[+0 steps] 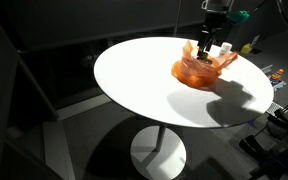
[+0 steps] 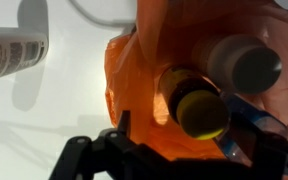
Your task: Put the yellow and black bottle on the table
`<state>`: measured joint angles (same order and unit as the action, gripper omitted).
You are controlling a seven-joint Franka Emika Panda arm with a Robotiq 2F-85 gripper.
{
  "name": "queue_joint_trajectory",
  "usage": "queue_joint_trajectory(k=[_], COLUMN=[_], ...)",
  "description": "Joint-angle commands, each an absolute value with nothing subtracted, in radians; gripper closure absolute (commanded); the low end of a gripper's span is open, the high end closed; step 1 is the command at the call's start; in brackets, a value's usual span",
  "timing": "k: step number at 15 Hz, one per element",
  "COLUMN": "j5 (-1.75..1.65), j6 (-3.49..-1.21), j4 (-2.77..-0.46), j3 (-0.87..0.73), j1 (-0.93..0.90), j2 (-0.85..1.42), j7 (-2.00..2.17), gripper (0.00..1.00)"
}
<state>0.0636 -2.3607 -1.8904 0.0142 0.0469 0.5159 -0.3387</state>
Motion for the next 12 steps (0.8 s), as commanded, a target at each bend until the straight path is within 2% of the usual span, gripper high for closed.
queue_joint_trajectory(k=[1,9,10,12], j5=[0.032,0.003,0.006,0.014], j6=[-2.322,-2.31,-2.309,-2.305], j4=[-1.823,-1.853,-1.861,-1.87], j3=[0.035,0.026,0.029,0.032], j1=[0.058,0.037,0.041,0.046], j2=[0.557,0.502,0.486,0.458], j7=[-0.346,-0.282,-0.281,-0.284], gripper=[0.27,0.92,0.97,1.0])
